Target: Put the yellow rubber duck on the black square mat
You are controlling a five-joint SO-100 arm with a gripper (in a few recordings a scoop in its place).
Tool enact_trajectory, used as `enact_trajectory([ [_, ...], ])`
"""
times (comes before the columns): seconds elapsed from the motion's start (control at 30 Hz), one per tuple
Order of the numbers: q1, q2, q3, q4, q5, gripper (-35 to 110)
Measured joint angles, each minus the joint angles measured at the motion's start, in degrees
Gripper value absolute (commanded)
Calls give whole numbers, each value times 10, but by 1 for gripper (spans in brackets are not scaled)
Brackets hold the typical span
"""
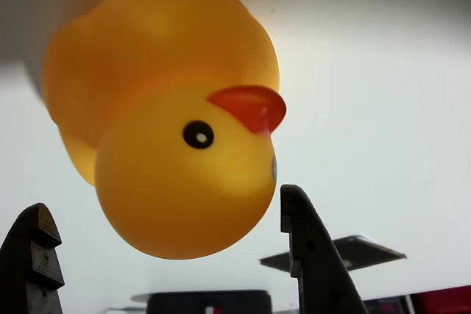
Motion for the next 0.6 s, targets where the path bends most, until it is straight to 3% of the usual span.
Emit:
enact_trajectory([
  [0.6,1,11,1,0,2,9],
])
